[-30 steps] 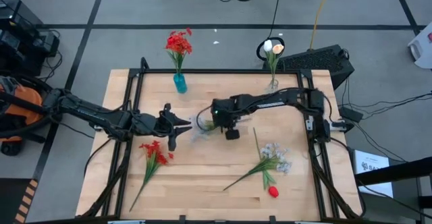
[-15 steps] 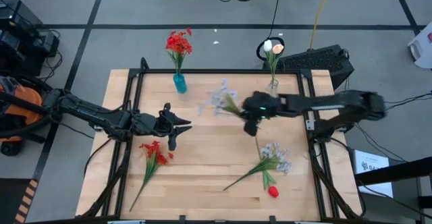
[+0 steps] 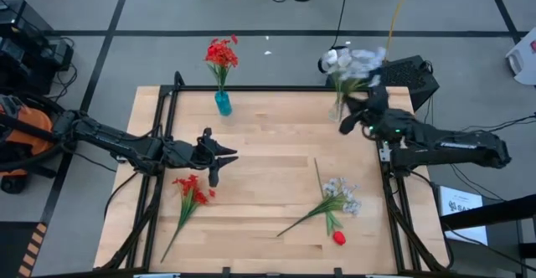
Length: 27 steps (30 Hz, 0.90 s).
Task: Sort flowers into vase by color
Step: Put the top white flowers into the transparent vase
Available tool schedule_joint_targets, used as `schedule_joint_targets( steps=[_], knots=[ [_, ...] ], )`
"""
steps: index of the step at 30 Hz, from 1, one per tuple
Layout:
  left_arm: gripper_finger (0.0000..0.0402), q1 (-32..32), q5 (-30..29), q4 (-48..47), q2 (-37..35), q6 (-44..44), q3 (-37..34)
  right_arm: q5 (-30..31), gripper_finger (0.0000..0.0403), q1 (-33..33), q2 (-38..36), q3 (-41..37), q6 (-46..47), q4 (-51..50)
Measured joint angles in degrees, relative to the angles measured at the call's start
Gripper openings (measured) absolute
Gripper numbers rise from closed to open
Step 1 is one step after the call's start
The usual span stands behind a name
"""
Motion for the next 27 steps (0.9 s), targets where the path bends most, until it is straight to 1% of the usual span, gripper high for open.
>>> schedule_joint_targets(
  steps=[2, 4, 6, 10, 13, 15, 21, 27],
  knots=[
    [0.0091, 0.00, -0.02, 0.03, 0.00, 0.00, 0.00, 3.00, 0.0000, -0.76, -2.41, -2.25, -1.41, 2.37],
    [0.0091, 0.00, 0.00, 0.03, 0.00, -0.02, 0.00, 3.47, 0.0000, -2.00, -3.66, -5.26, -3.43, 6.67],
    [0.0091, 0.00, 0.00, 0.03, 0.00, -0.02, 0.00, 3.53, 0.0000, -3.96, -3.87, -8.92, -6.19, 13.70],
    [0.0091, 0.00, 0.00, 0.45, 0.00, -0.02, 0.00, 4.52, 0.0000, -8.53, -2.89, -16.61, -9.89, 30.83],
    [0.0091, 0.00, 0.02, 1.48, 0.00, -0.02, 0.00, 4.36, 0.0000, -11.31, -2.68, -20.37, -11.56, 37.13],
    [0.0091, 0.00, 0.02, 1.38, 0.00, -0.03, 0.00, 3.09, 0.0000, -13.22, -2.72, -21.47, -10.88, 38.87],
    [0.0091, 0.00, 0.04, 1.34, 0.00, -0.04, 0.00, -4.73, 0.0000, -18.50, -1.10, -21.74, -8.78, 40.16],
    [0.0091, 0.00, 0.07, 1.32, 0.00, -0.08, 0.00, -8.44, 0.0000, -22.68, 2.00, -21.71, -7.18, 40.76]
  ],
)
